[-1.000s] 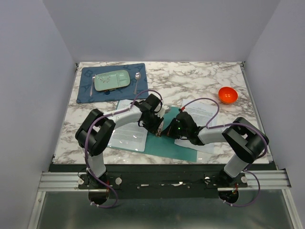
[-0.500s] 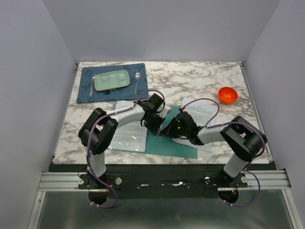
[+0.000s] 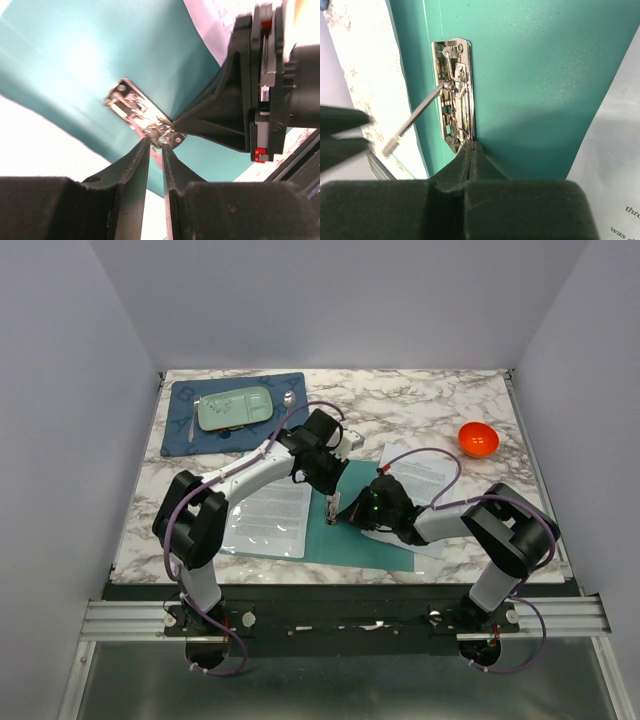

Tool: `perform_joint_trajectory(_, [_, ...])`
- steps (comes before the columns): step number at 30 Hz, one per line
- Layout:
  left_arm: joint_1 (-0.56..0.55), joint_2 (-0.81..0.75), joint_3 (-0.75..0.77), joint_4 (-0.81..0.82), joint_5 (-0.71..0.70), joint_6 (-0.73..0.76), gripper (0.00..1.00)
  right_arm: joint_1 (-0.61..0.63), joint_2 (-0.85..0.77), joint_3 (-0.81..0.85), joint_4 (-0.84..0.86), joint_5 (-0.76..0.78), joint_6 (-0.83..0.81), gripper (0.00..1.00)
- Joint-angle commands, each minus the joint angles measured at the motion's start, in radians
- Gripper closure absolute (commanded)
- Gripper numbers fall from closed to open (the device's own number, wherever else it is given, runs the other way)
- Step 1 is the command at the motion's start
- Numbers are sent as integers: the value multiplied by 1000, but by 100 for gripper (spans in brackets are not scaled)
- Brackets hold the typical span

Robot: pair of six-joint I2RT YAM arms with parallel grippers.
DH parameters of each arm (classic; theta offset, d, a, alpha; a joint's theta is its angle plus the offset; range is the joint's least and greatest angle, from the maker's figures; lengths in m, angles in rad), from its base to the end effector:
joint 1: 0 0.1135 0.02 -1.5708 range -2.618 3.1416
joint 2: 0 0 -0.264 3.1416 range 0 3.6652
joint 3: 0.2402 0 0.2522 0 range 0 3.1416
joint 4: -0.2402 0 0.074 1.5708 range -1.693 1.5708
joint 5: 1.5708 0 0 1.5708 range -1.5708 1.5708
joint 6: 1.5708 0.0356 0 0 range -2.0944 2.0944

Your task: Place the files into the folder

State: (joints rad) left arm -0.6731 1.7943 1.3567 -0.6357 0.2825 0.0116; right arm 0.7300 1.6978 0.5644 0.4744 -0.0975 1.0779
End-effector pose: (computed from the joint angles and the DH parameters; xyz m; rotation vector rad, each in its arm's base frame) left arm 0.2889 -0.2431 0.2264 0.9991 2.5128 -0.5864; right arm 0.2198 0.2014 0.1119 0.3674 2.4305 1.0210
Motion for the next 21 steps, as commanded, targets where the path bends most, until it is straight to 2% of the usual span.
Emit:
perform_joint_trajectory(1, [64,-47,15,-12,21,7,69,8,60,-63,-250,91,-42,100])
perform_joint_trajectory(3, [107,-49,2,-4,-9,2,69,9,51,-61,-246,91,-52,100])
perform_joint_trajectory(8, [188,-41,-71,40,-144,13,69,9,-29,-61,-116,41,-142,100])
perform_joint_trajectory(16, [199,-33,-217,113,-269,64,69,17,-181,-72,65,-59,-246,99])
perform_joint_trajectory(21, [198,-33,-243,119,-299,71,69,37,-139,-21,61,-126,-268,99])
